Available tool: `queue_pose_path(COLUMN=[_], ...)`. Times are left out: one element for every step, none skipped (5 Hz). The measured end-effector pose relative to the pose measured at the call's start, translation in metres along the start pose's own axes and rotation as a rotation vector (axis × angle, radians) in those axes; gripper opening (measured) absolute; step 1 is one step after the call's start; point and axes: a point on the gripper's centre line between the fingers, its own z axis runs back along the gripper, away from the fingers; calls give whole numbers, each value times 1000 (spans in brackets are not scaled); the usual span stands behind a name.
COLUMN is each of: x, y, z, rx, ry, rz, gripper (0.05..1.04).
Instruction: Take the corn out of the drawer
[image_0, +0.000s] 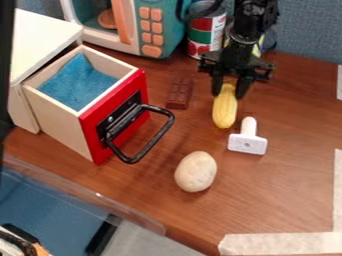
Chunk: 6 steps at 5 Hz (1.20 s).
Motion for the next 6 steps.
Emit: queue_pose_path(x=[8,5,-3,-4,-12,-31], y=[-3,-2,2,13,28,43], z=[-2,-9,0,34,65,88], rx=[0,7,3,-28,-44,-35], ry=[-18,-8,-10,-51,-57,-30], rz=[-1,-19,-27,-25,-35,-73], gripper=[533,850,1019,1011,1007,1006])
